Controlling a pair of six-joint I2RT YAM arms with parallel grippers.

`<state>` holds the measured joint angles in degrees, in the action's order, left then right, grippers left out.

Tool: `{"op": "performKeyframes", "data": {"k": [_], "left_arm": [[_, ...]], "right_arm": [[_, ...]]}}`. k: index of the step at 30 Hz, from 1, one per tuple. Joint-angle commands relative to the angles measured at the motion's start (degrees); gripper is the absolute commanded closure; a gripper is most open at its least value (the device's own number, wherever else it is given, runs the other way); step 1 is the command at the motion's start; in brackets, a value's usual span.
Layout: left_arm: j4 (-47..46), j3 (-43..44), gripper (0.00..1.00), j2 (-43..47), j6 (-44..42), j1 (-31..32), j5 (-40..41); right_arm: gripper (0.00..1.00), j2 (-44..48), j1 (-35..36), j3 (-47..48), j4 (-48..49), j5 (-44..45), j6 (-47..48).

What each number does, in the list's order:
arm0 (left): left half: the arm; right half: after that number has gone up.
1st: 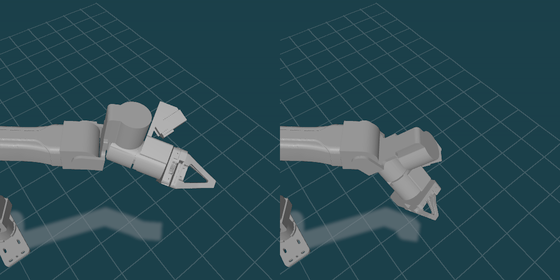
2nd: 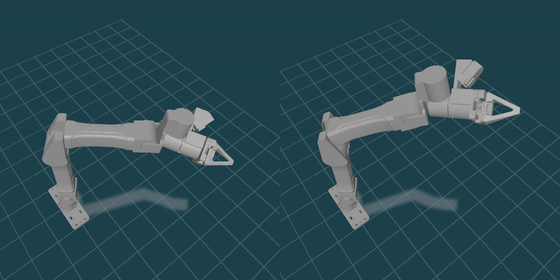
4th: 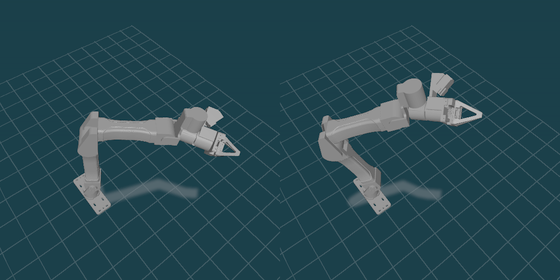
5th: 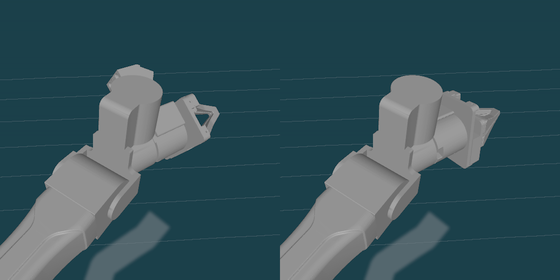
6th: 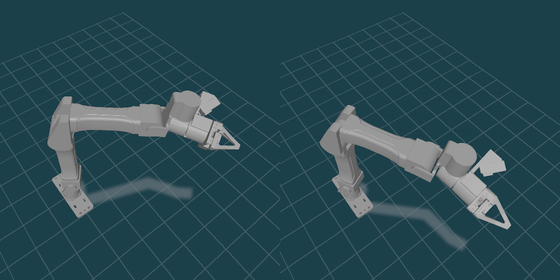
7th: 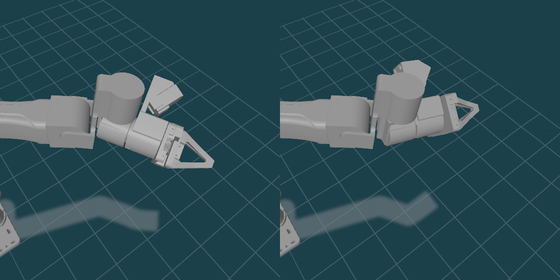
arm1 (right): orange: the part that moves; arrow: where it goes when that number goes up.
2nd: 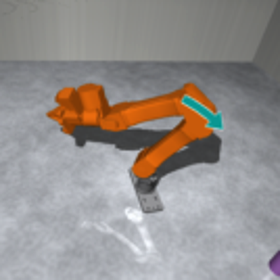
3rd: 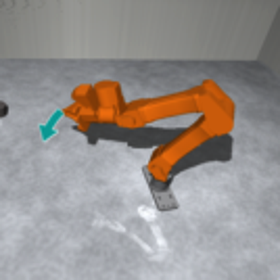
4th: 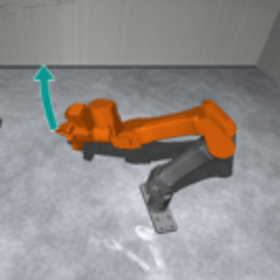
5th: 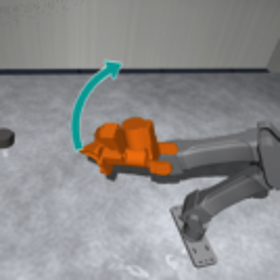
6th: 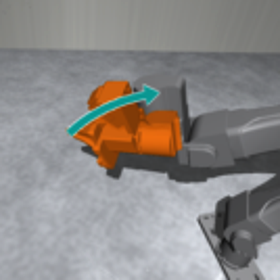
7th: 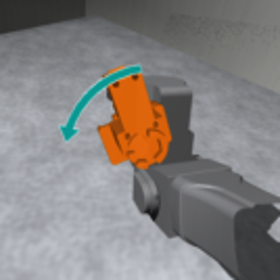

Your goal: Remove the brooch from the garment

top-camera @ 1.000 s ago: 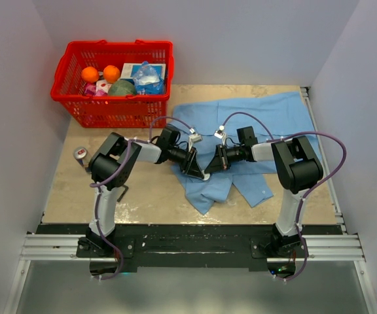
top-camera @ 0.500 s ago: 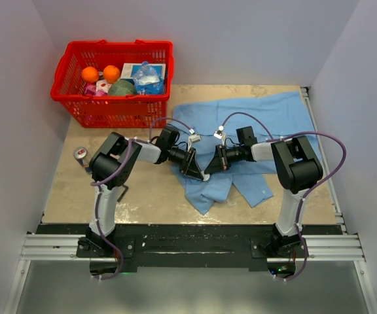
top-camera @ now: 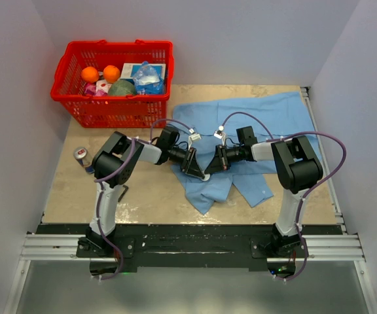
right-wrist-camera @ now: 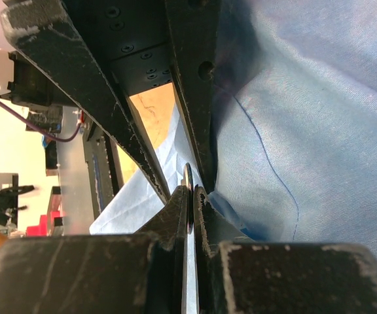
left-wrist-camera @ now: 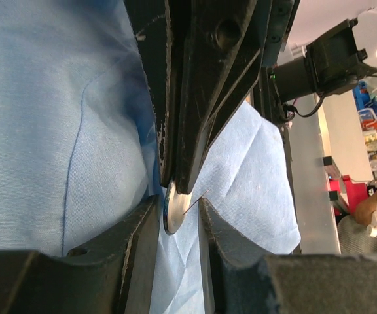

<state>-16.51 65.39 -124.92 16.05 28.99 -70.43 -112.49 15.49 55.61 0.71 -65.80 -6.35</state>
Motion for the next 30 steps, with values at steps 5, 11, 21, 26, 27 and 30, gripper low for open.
{"op": "performKeyframes", "data": {"k": [5,11,21,26,27,30], "left_arm": [[-5.1,0.5,0.69,-1.1,3.7,-0.2,0.0],[-3.7,0.3,0.63,-0.3,1.4,-0.3,-2.9],[-4.0,0.0,0.62,-0.8,4.1,-1.1,-0.7],[-6.3,-0.2,0.64,-1.3,6.9,-1.1,-0.2],[-6.3,-0.1,0.65,-1.4,6.9,-1.1,-0.1],[-6.3,0.0,0.67,-1.3,6.8,-1.0,0.2]], "right_arm": [[1.00,-0.3,0.2,1.6,-0.2,-1.4,1.4],[1.00,-0.8,0.2,2.0,-0.4,-1.3,1.4],[1.00,-0.9,0.2,2.5,-0.5,-1.3,1.9],[1.00,-0.5,0.2,2.6,-1.8,-1.2,2.7],[1.00,-0.4,0.2,2.5,-1.8,-1.2,2.7],[1.00,-0.3,0.2,2.2,-1.7,-1.2,2.8]]}}
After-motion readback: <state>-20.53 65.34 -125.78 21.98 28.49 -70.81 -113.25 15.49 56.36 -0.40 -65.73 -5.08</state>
